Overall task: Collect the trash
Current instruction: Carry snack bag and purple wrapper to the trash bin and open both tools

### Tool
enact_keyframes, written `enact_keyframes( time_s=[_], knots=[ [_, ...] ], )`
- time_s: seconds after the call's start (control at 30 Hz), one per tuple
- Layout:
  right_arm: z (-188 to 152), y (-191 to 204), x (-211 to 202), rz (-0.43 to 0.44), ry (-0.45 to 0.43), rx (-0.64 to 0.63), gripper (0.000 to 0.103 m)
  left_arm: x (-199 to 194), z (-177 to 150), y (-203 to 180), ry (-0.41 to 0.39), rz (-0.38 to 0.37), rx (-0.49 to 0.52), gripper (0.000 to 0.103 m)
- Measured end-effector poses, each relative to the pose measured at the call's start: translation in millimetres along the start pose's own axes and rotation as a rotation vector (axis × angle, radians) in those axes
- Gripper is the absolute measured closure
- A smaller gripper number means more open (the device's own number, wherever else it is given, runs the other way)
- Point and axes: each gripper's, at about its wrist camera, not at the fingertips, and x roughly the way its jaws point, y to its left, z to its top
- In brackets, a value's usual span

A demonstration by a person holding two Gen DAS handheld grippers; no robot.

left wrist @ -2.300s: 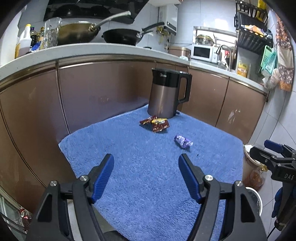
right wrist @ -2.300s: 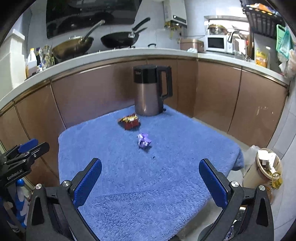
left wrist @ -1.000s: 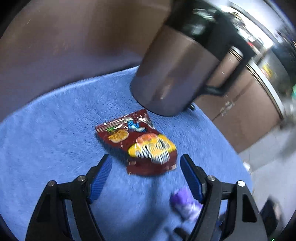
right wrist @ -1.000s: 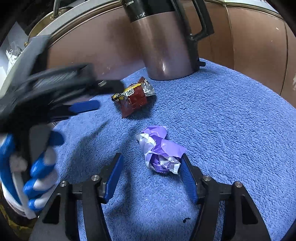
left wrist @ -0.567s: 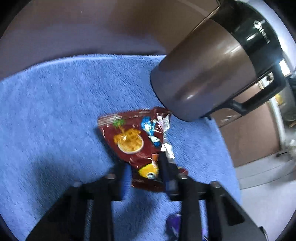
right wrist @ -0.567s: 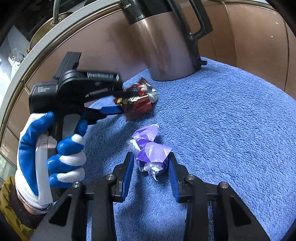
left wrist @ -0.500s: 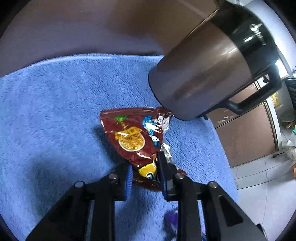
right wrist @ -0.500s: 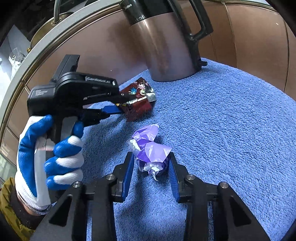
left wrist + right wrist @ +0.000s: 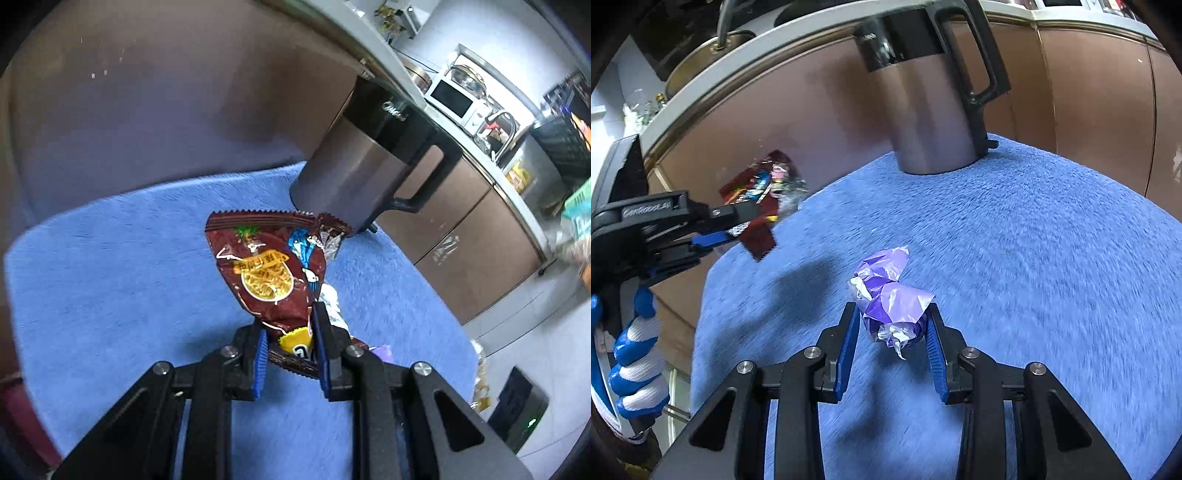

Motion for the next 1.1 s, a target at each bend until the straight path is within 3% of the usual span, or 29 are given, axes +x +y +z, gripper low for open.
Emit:
enact_keyframes(
  time_s=[0.17,0.63,1.1],
  knots=[
    [-14,19,-40,0.012,-0.044,-0.015,0.068,-54,-32,-20,-0.073,0.075,0.086,0.082],
    [-53,32,-175,-0.019,-0.209,0.024,0.068,-155,-96,-81,-0.241,0.121,0.292,0.082],
    [-81,39,-259,-0.094,-0.322,-0.011,0.068,-182,-128,-119,-0.269,0.09,0.368,0.082]
  ],
)
